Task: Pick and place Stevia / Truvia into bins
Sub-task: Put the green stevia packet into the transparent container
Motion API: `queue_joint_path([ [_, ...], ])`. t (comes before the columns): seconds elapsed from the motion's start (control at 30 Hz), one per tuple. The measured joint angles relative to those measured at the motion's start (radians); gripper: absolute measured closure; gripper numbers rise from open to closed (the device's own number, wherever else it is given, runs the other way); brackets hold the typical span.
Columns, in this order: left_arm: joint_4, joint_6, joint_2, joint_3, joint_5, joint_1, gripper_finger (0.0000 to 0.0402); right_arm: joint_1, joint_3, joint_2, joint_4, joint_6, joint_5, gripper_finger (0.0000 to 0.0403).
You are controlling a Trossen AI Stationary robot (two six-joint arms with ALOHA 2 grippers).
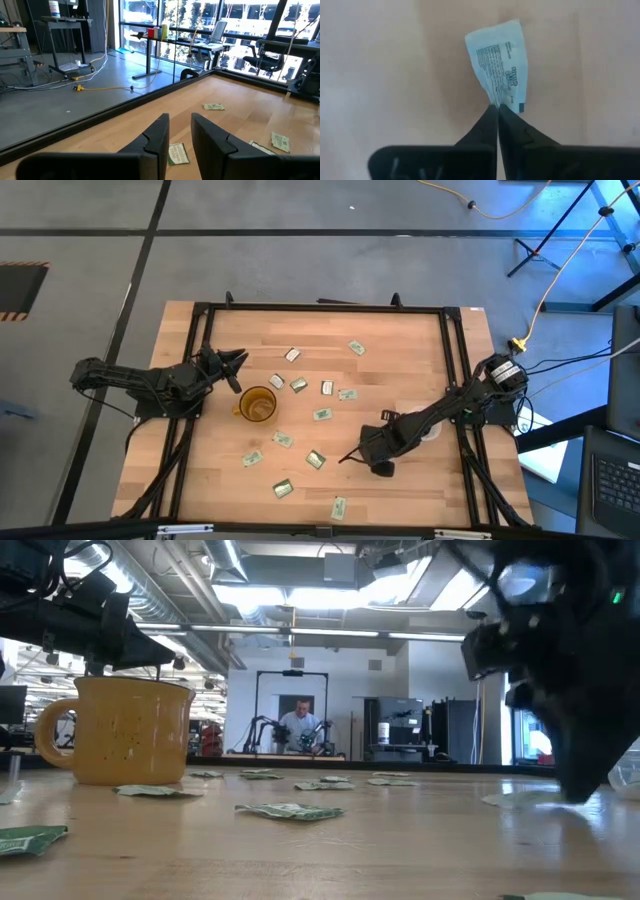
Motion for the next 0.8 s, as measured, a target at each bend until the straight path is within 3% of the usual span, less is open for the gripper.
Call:
queue_joint_path([
  [0.2, 0.000, 0.000, 0.000, 0.000, 0.000, 0.000, 0.0327, 0.017, 0.039, -0.158, -0.092, 0.037, 0.014, 0.0401],
  [0.4, 0.000, 0.000, 0.000, 0.000, 0.000, 0.000, 0.0327, 0.060, 0.028, -0.320, -0.440, 0.357, 0.027, 0.0401],
  [0.53, 0.000, 0.000, 0.000, 0.000, 0.000, 0.000, 0.0327, 0.105, 0.010, -0.403, -0.581, 0.552, 0.030, 0.0401],
  [0.8, 0.000, 0.000, 0.000, 0.000, 0.000, 0.000, 0.0327, 0.144, -0.114, -0.469, -0.538, 0.709, -0.033, 0.0401],
])
